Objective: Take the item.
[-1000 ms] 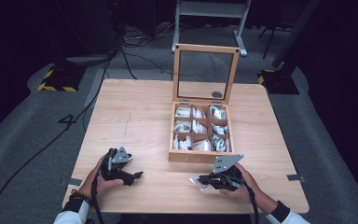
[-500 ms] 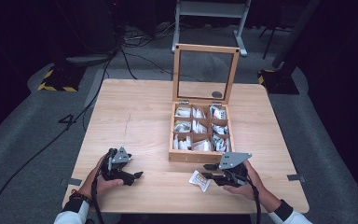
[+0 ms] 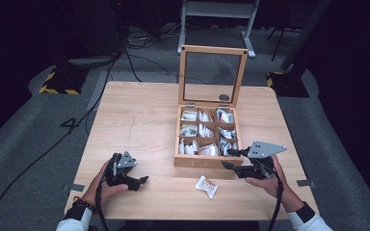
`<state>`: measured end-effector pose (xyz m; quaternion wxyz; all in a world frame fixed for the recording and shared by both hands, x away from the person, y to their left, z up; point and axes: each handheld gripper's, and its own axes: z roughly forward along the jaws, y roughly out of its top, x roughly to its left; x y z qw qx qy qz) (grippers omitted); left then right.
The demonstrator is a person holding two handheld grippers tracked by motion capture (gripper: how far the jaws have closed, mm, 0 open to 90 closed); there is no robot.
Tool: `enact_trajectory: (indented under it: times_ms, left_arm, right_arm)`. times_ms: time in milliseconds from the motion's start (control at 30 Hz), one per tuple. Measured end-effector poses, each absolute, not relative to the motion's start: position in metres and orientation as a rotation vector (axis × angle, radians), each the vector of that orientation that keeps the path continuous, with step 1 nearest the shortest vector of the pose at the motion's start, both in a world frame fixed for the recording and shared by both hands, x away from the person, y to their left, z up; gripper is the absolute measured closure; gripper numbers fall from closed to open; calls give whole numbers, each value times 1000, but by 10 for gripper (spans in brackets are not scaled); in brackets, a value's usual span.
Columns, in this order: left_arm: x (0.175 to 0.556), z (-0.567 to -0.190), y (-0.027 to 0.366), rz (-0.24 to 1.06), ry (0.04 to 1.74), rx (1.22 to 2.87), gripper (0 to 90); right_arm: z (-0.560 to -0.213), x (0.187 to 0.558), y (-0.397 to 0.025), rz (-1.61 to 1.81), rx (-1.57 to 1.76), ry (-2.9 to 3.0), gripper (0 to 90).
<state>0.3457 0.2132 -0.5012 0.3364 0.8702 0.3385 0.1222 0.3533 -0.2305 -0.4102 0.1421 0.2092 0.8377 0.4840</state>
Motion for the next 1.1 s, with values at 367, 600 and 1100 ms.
enact_trajectory:
  times_ms: [367,600,1100]
  left_arm:
    - [366,-485,206,276,909,2177,164]
    - [392,-459,198,302,874,2115,163]
    - [457,-426,163,364,829,2036,170]
  right_arm:
    - [-398,386,-260,1334,792,2344,336]
    - [-388,409,-267,1263,827,2322,291]
    - [-375,455,-267,1247,880,2257,307]
